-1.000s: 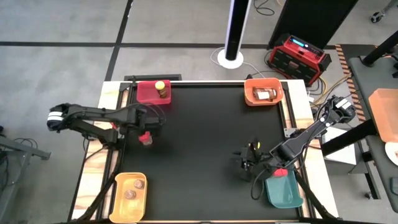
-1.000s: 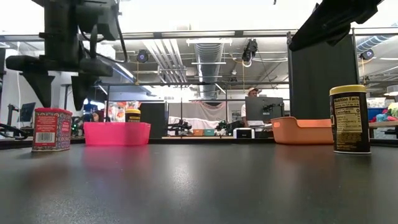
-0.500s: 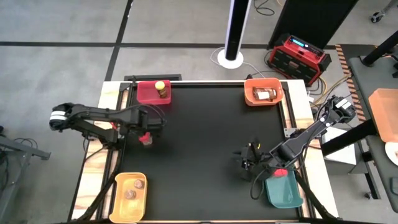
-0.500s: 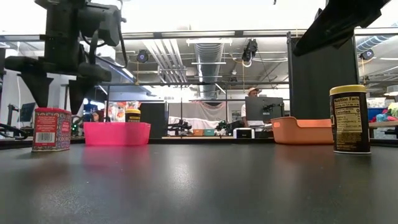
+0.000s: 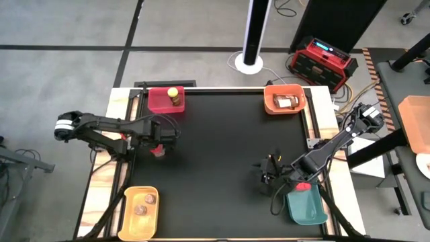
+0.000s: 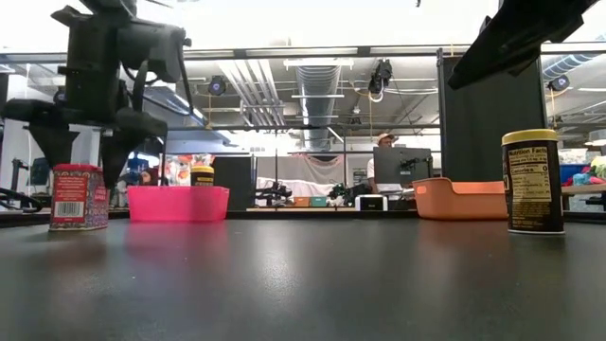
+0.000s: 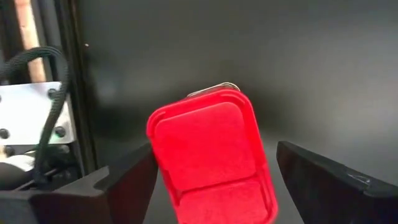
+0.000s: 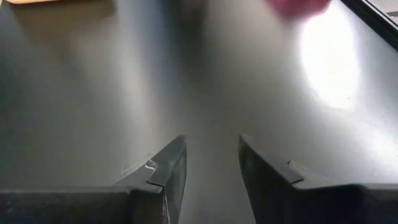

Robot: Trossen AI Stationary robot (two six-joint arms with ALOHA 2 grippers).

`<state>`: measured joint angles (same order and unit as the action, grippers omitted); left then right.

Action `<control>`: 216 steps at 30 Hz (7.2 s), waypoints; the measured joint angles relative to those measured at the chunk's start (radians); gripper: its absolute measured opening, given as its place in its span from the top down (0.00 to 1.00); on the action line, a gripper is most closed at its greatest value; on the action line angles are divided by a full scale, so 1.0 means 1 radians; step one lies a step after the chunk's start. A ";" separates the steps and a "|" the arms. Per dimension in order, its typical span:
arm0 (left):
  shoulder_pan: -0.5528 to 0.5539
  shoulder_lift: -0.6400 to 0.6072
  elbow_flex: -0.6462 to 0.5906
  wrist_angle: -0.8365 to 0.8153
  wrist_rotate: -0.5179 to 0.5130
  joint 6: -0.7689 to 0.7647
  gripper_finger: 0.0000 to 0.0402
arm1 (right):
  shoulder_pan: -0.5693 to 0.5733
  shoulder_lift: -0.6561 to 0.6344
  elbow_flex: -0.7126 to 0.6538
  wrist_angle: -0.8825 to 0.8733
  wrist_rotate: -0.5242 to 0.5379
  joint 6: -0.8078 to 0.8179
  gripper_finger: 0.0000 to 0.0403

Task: Sort spices by type
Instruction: Put the red seasoning can into the blue bin

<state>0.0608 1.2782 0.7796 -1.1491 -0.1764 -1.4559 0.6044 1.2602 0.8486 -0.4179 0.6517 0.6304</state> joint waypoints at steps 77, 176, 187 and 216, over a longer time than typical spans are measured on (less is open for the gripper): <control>-0.532 0.646 0.827 0.575 -0.365 1.347 0.51 | 0.121 0.356 0.458 -0.083 0.161 -0.185 0.32; -0.462 1.124 1.174 1.796 -0.105 1.696 0.34 | 0.963 -0.002 0.025 -0.506 0.760 0.565 0.55; -0.457 1.353 1.533 1.704 -0.150 1.725 0.34 | 1.054 0.004 -0.007 -0.491 0.816 0.629 0.55; -0.437 1.387 1.530 1.695 -0.104 1.603 0.34 | 1.025 -0.009 -0.023 -0.489 0.724 0.675 0.55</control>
<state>-0.3763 2.6656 2.3094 0.5457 -0.2805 0.1473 1.6295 1.2510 0.8257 -0.9070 1.3758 1.3052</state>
